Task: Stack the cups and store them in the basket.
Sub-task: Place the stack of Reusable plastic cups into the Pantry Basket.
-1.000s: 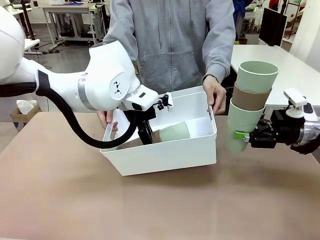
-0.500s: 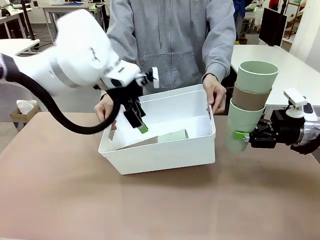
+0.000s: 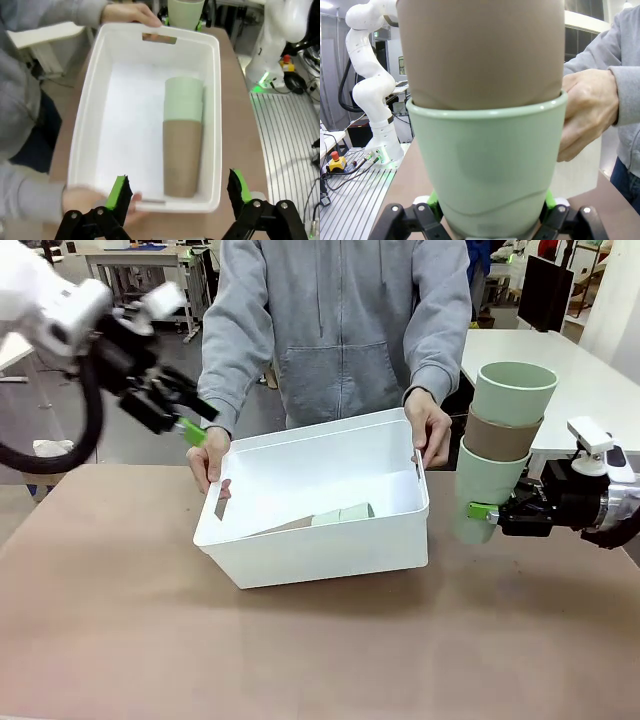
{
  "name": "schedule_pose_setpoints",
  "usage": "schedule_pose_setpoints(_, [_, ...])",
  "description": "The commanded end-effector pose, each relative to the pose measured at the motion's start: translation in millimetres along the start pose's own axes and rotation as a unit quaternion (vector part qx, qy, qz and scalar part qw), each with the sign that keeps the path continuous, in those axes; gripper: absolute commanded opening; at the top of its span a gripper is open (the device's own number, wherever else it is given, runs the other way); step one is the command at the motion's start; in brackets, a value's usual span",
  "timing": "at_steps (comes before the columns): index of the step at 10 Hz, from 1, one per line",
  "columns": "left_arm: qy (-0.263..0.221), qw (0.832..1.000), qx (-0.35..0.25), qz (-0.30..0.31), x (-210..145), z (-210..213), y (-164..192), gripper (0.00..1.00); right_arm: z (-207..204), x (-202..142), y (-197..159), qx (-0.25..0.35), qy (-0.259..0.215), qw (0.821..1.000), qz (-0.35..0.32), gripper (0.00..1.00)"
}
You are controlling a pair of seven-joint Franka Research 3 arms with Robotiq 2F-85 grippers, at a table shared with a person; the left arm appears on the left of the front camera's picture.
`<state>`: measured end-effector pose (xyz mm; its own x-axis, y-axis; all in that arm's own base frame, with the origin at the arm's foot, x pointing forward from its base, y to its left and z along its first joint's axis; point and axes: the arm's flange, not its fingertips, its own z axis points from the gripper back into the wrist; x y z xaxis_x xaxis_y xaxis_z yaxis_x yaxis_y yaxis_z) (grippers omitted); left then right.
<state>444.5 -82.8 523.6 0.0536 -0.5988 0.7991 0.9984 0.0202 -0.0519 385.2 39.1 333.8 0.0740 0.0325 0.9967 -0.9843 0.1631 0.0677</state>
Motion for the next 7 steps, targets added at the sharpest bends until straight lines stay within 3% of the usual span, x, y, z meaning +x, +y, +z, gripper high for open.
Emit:
schedule_pose_setpoints(1, [-0.052, 0.999, 0.015, 0.005, -51, 38, 8, 1.00, -1, 4, 0, 0.001, -0.002, 1.000, 0.005, 0.84])
schedule_pose_setpoints(3, [-0.084, 0.996, 0.038, 0.016, -87, 75, 7, 1.00, -1, 4, 0, 0.001, -0.002, 1.000, 0.005, 0.84])
schedule_pose_setpoints(6, [-0.121, 0.991, 0.057, 0.003, -91, 82, 1, 1.00, -1, 4, 0, 0.001, -0.002, 1.000, 0.005, 0.84])
schedule_pose_setpoints(7, [-0.077, 0.995, 0.051, 0.023, -106, 94, 3, 1.00, -1, 4, 0, 0.001, -0.002, 1.000, 0.005, 0.84])
